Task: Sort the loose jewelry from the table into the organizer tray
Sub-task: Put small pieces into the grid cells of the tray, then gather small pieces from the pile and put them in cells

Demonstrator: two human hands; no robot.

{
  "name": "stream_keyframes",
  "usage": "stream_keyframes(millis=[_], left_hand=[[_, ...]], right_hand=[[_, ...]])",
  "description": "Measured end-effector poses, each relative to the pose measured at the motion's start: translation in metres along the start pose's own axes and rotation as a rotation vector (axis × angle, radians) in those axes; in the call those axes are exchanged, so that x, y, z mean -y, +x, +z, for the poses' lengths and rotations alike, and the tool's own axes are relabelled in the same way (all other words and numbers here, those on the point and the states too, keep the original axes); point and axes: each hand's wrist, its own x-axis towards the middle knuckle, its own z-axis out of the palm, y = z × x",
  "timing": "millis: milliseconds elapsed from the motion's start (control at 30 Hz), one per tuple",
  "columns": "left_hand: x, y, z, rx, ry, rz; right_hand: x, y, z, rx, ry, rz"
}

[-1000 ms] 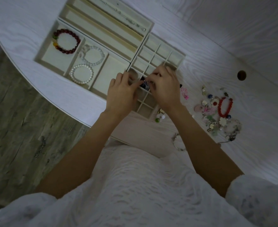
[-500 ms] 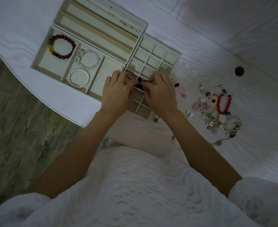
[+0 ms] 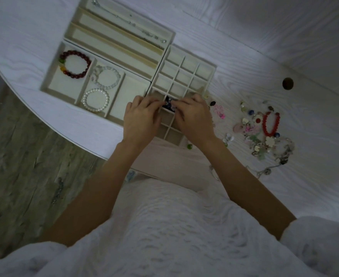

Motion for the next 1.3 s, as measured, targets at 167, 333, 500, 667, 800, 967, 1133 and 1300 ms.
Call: stream_keyframes(millis=[167, 333, 500, 667, 800, 967, 1133, 1300], left_hand=[[-0.004, -0.004, -0.001, -0.052, 0.005, 0.002], [-0.047, -0.004, -0.003, -0.137, -0.182, 0.239], [-0.104, -0.008, 0.027, 0.149, -0.236, 0.374], [-0.143, -0.015, 0.067, 0.368, 0.007, 0.359], [-0.150, -0.015, 0.083, 0.280, 0.058, 0.255], [-0.149, -0.020, 0.086, 0.207, 0.051, 0.189], [-0.144, -0.030, 0.066, 0.174, -0.061, 0.125], [-0.118, -0.040, 0.018, 0.143, -0.328, -0.068]], right_hand=[[-0.005, -0.015, -0.015, -0.060, 0.035, -0.017], [-0.038, -0.077, -0.047, -0.126, -0.020, 0.111], [-0.087, -0.143, -0.053, -0.120, -0.090, 0.439], [-0.101, -0.146, -0.041, -0.009, 0.039, 0.420], [-0.108, -0.134, -0.042, -0.026, 0.013, 0.344], [-0.114, -0.127, -0.042, -0.031, -0.020, 0.158], [-0.114, -0.128, -0.045, 0.011, 0.056, 0.077], [-0.077, -0.110, -0.063, 0.057, 0.443, 0.159]])
